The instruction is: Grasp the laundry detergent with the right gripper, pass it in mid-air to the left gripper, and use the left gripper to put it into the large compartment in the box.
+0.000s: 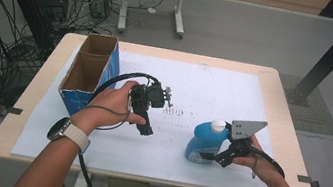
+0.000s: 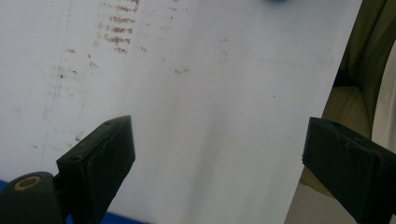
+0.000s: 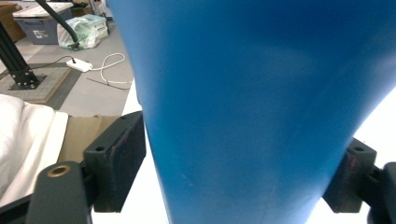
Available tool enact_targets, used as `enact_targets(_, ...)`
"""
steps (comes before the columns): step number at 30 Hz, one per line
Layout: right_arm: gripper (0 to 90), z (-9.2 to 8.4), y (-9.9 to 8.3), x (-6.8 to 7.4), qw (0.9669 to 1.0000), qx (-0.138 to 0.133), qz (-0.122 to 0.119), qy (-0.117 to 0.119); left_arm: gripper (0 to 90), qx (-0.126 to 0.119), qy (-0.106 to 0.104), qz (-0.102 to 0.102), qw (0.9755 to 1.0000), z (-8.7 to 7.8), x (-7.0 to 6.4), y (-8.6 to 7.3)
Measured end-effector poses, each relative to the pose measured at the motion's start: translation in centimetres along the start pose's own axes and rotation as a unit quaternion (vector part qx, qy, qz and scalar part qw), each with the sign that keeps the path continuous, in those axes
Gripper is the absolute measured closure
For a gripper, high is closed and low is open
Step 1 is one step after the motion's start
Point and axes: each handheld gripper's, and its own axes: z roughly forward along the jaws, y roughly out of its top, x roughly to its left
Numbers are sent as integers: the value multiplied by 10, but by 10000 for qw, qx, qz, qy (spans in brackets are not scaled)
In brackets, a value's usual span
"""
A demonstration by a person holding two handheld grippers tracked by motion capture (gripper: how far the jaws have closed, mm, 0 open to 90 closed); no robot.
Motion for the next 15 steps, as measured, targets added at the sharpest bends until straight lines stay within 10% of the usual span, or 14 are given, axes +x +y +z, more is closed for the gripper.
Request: enact_targets(15,317,0,-1,0,9999,-102,-22,52,98,18,-15,-20,10000,0,0,0)
